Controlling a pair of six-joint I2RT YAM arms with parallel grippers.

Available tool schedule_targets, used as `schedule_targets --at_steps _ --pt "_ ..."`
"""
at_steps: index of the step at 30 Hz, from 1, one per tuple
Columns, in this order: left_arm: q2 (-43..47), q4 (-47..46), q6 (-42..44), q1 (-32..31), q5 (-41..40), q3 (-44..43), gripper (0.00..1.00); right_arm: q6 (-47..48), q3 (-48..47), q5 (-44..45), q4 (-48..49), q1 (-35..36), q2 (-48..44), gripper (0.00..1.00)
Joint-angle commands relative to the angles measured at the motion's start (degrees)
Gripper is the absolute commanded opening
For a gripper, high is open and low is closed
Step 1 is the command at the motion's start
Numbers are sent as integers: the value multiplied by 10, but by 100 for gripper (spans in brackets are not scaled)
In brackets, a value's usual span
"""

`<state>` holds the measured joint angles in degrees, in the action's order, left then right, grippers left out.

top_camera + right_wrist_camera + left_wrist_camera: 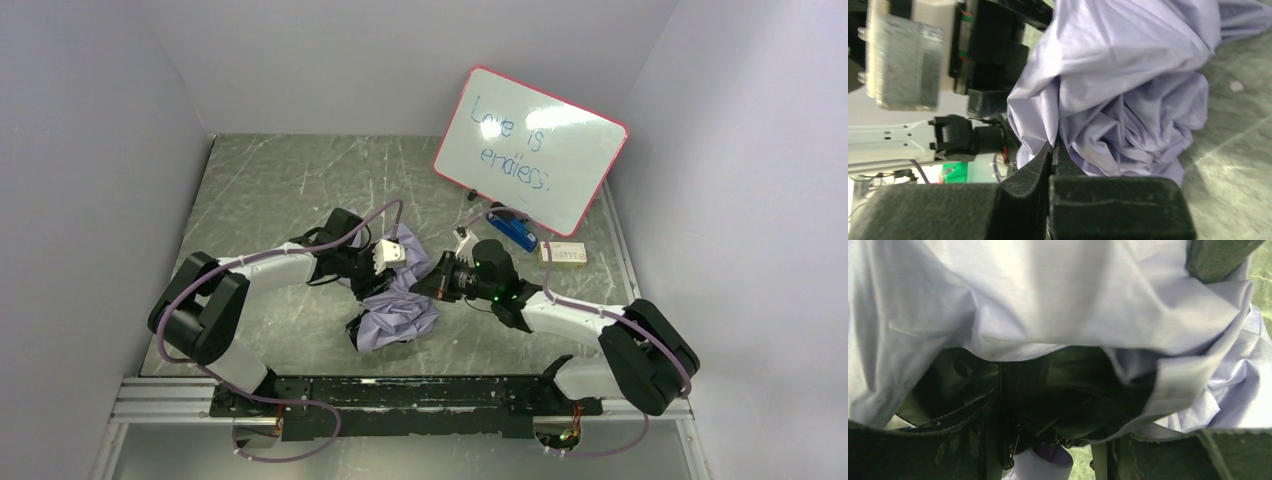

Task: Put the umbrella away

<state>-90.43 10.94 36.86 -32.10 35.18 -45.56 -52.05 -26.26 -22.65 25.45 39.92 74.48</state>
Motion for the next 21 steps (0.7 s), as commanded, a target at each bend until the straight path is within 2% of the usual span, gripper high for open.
schedule_targets --at_steps 1,8,11,18,21 --pt "-5 7 8 -8 -5 -3 58 58 11 7 -79 3 -23 0" --pt "-8 7 8 -8 -6 -5 58 103 12 -16 -138 2 -29 0" --pt "-5 4 11 -8 -10 -2 58 125 -4 4 -174 1 -41 1" --pt "41 -8 44 -14 -42 22 55 164 -56 122 -274 -13 -111 36" --pt "58 -11 66 -26 -82 32 54 178 -81 189 -317 -20 -142 45"
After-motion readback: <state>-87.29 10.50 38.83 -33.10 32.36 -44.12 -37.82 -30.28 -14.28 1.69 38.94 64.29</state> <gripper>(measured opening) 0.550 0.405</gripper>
